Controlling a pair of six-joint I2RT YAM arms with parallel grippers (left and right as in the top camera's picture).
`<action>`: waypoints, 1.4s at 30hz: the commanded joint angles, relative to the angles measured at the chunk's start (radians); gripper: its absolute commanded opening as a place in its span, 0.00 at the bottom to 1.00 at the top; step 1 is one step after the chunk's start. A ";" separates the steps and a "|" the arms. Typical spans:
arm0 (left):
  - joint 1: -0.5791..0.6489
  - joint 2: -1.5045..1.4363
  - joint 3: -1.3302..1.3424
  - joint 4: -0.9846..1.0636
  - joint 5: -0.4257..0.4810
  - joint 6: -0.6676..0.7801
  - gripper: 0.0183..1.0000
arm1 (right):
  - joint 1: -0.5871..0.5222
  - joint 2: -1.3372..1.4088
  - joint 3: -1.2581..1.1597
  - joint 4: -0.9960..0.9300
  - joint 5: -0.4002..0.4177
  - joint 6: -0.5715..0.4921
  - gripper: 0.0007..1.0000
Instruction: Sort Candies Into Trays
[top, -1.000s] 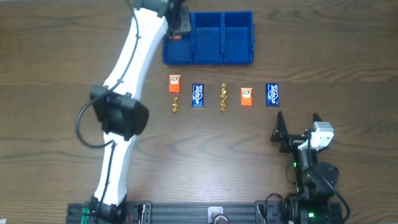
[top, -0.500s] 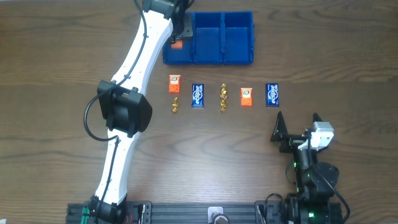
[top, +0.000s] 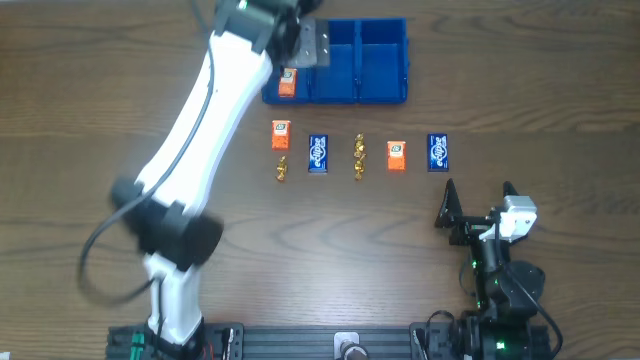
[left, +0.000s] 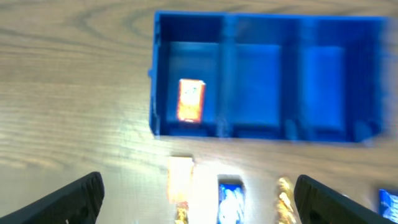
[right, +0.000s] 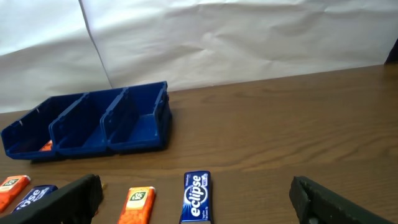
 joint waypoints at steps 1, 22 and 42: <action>-0.059 -0.207 -0.371 0.124 -0.057 -0.096 0.98 | 0.000 -0.007 0.001 -0.010 -0.002 0.006 1.00; 0.069 0.003 -0.718 0.419 0.181 -0.038 0.98 | 0.000 -0.007 0.001 -0.010 -0.002 0.006 1.00; 0.090 0.100 -0.718 0.429 0.212 -0.005 0.87 | 0.000 -0.007 0.001 -0.010 -0.002 0.006 1.00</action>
